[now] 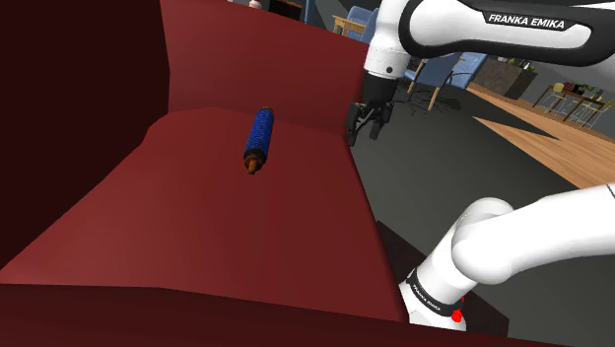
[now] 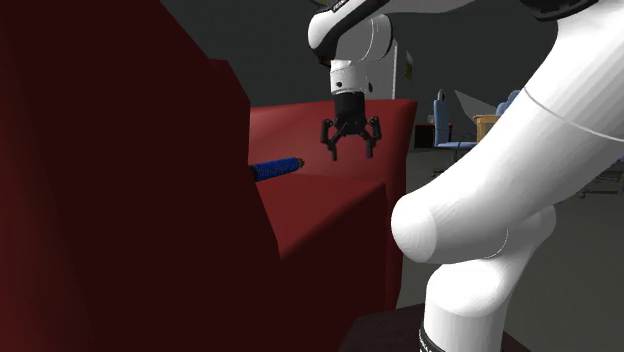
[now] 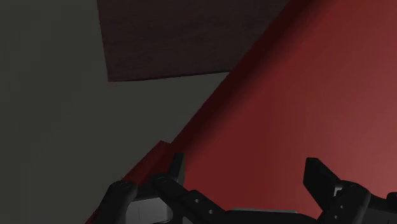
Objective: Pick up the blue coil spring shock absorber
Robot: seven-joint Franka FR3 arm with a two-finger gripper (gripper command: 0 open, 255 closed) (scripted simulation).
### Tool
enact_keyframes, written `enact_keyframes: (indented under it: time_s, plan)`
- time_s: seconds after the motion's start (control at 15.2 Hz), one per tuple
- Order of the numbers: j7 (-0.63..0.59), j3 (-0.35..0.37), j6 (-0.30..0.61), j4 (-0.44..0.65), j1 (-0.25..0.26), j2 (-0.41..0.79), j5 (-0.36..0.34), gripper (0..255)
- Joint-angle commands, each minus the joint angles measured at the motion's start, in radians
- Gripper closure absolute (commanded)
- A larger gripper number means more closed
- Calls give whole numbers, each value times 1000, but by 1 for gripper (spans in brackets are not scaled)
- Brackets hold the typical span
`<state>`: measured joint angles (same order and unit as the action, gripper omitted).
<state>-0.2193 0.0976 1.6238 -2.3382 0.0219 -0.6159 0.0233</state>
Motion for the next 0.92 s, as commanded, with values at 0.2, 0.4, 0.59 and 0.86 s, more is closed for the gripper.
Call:
enact_keyframes:
  time_s: [0.2, 0.4, 0.59, 0.86]
  plan:
    - [-205, 101, 51, 94, -3, 122, 45, 0]
    - [-327, 157, 80, 169, -8, 212, 52, 0]
    - [-450, 209, 102, 258, -14, 312, 42, 0]
    - [-616, 268, 117, 400, -17, 460, 3, 0]
